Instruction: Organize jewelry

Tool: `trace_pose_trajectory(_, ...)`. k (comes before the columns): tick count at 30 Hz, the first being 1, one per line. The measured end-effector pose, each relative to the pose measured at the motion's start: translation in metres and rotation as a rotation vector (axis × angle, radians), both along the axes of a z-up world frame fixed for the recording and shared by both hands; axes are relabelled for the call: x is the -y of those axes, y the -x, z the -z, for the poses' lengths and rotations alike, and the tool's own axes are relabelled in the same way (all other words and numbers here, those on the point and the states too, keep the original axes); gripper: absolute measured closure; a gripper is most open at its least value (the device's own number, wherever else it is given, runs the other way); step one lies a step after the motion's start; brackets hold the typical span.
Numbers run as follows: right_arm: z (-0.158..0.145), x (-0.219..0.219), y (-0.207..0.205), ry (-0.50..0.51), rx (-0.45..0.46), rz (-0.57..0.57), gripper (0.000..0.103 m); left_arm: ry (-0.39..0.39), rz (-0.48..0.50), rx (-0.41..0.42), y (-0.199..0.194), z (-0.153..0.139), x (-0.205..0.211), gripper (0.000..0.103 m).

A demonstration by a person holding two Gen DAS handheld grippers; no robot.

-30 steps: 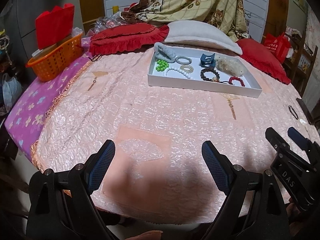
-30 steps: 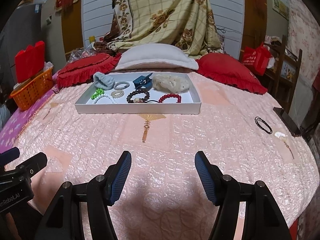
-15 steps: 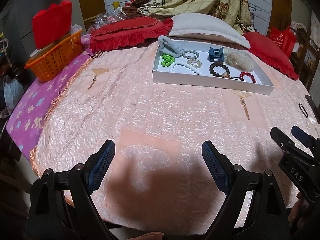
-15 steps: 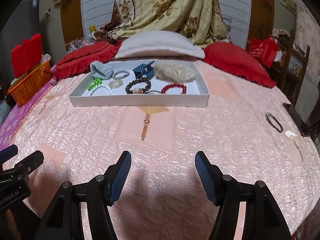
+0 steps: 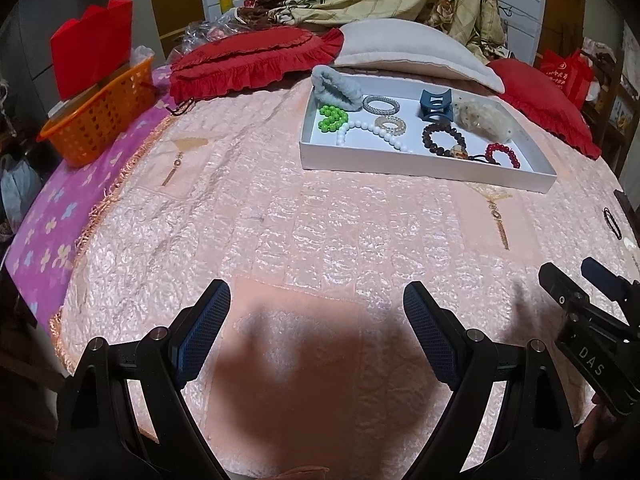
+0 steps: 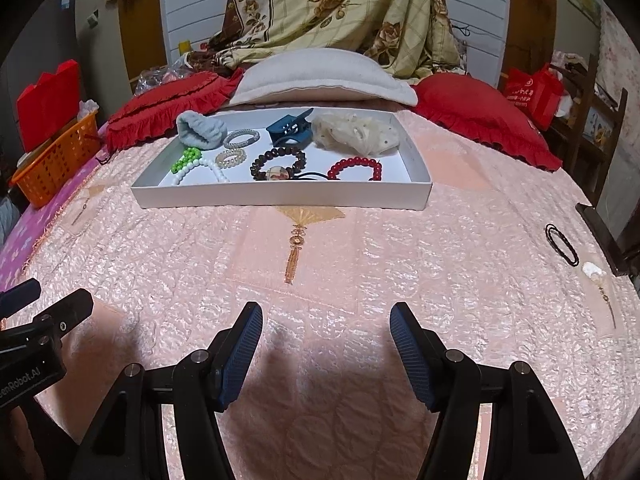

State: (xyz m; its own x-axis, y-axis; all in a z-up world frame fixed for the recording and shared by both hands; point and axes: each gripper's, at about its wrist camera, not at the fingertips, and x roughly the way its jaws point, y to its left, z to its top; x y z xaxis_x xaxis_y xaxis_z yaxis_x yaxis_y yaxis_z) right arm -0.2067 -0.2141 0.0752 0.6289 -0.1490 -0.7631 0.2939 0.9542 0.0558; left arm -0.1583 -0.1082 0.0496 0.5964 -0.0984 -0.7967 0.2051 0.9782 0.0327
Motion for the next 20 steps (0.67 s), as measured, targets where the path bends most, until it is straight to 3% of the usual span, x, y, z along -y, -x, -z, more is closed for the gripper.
trace_pose_trajectory(20,0.0061,-0.0012,-0.0085,-0.015,-0.014,-0.011,0.039,-0.009,0.02,-0.035,-0.0084,0.0086,0.0069,0.015)
